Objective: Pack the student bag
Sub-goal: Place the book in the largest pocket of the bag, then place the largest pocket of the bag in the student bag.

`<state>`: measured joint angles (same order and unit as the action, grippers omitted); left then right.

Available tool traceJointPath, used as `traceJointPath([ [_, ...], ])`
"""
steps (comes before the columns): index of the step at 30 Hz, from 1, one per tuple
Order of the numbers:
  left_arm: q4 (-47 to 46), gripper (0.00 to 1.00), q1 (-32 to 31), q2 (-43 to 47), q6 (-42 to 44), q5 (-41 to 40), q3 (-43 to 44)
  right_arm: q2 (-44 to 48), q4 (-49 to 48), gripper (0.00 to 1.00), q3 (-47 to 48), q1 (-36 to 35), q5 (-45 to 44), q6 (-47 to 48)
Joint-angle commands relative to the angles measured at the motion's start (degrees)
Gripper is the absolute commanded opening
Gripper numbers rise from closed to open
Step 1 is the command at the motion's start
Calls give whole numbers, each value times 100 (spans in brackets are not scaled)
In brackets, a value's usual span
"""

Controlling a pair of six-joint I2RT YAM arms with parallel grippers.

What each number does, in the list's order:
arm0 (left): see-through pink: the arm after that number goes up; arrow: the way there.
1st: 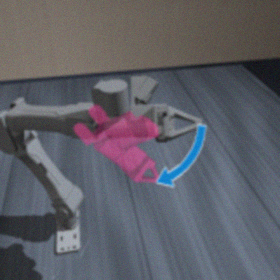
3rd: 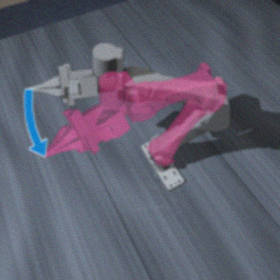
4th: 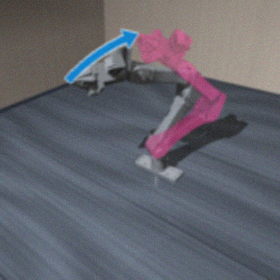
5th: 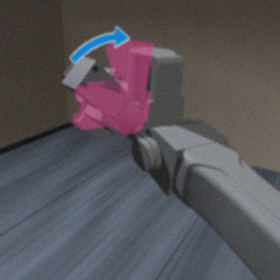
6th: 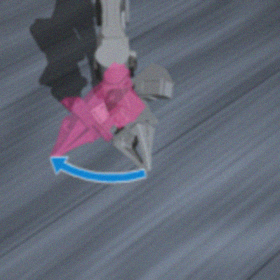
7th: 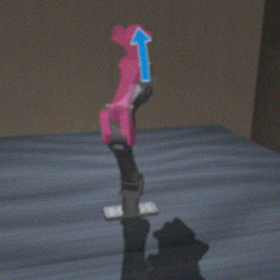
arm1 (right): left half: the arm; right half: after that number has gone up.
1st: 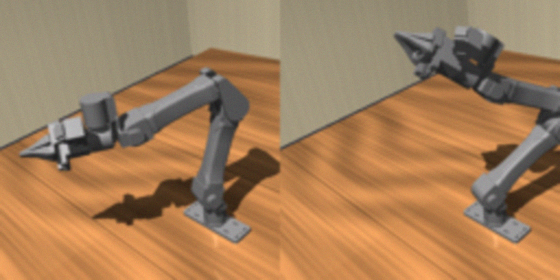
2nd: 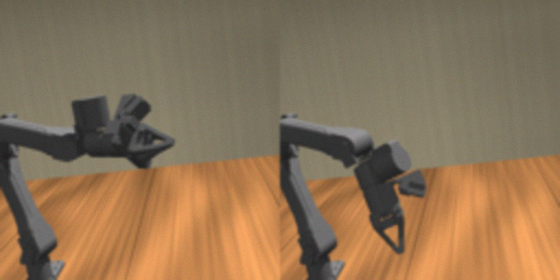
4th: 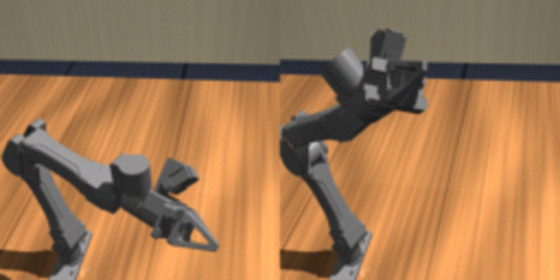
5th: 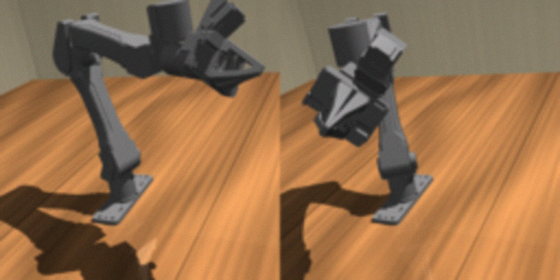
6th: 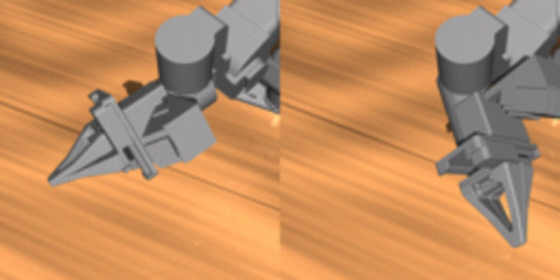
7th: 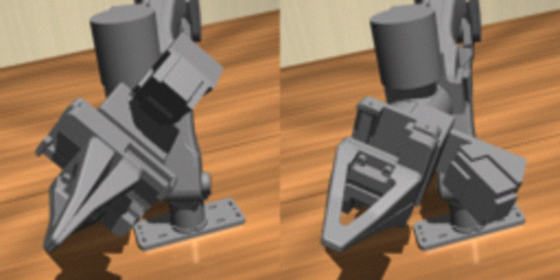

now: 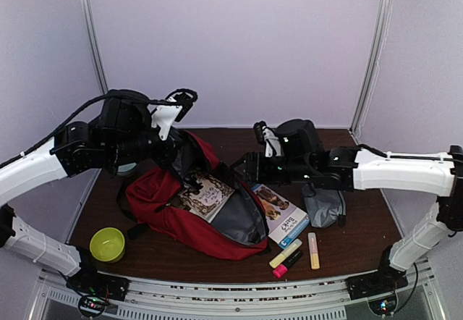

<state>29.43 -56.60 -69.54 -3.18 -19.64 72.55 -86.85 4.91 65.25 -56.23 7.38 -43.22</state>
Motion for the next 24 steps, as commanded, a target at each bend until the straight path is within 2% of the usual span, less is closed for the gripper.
traceJointPath([
  [1,-692,0,44,234,-106,-150,-171,1028,1893,57,-609,-10,-1036,1091],
  [5,-876,0,44,220,-129,-101,-383,1575,3125,58,-1126,-5,-1540,1299],
  [8,-813,0,44,81,-108,-50,-416,1553,3794,63,-1380,11,-1479,1316],
  [11,-508,0,44,39,-170,-7,-527,1386,3950,65,-1388,79,-1411,1419],
  [15,-194,0,45,284,-327,251,-923,1168,3527,67,-1332,580,-1095,1656],
  [16,-140,5,44,360,-341,384,-1017,1079,3393,66,-1366,744,-946,1708],
  [18,-89,41,37,508,-263,707,-1190,848,3155,63,-1401,1060,-546,1815],
  [19,-87,50,24,569,-223,813,-1268,734,3022,61,-1416,1186,-396,1851],
  [21,-59,63,-62,671,-141,871,-1361,570,2777,58,-1423,1322,-403,1931],
  [24,-56,74,-314,725,27,1176,-1315,320,2535,57,-1258,1419,-593,2099],
])
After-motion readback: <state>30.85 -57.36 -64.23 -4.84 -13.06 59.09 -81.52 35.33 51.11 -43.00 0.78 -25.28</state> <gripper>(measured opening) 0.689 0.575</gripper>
